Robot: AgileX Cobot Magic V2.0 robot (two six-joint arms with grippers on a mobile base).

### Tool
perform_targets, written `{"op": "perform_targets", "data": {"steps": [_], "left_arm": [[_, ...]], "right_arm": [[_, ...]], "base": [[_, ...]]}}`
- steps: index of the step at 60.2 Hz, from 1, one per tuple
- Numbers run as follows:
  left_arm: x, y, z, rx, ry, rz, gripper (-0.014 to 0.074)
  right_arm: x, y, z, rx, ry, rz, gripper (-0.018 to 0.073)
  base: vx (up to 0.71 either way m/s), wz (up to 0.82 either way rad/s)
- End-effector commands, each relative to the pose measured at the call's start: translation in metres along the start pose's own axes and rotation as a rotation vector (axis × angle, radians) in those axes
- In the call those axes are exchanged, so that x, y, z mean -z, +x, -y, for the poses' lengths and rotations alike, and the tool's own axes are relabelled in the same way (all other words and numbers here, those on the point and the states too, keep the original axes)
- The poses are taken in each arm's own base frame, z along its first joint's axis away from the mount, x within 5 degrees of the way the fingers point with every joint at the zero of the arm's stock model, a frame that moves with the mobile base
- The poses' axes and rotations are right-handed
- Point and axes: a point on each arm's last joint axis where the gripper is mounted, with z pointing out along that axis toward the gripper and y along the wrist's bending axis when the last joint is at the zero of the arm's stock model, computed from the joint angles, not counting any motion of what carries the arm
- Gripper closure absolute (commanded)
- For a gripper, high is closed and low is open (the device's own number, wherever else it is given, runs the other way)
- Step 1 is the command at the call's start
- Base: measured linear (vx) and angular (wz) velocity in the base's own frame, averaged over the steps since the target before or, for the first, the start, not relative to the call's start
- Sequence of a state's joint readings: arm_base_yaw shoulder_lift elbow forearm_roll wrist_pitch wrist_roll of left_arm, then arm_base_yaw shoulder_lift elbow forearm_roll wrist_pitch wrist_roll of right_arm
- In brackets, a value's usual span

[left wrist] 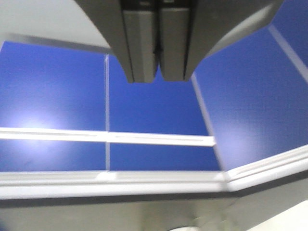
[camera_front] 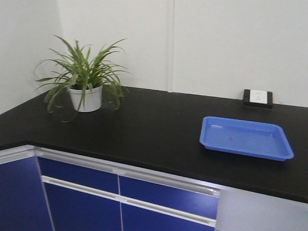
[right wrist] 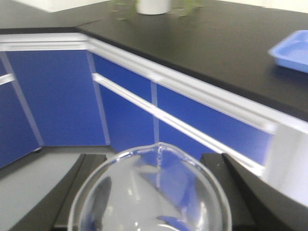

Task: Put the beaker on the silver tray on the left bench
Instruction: 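Drive the base to the bench with the silver tray, holding the beaker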

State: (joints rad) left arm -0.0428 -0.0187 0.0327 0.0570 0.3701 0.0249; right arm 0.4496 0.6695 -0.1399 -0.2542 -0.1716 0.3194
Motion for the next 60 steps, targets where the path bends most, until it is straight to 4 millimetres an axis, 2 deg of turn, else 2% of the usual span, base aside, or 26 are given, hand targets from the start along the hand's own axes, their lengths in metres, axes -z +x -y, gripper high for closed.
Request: {"op": "perform_targets", "data": {"steps": [1, 60], "left_arm": [[-0.0016, -0.0008, 0.0008, 0.002, 0.008, 0.063, 0.0595], [-0.0016, -0.0008, 0.0008, 0.002, 0.008, 0.063, 0.0595]], "right_arm": [[0.0007, -0.0175, -0.0027, 0.006, -0.025, 0.111, 0.057], [0.0007, -0.0175, -0.0027, 0.006, -0.025, 0.111, 0.057]], "base": [[-0.33, 0.49], [-0.31, 0.64]]}}
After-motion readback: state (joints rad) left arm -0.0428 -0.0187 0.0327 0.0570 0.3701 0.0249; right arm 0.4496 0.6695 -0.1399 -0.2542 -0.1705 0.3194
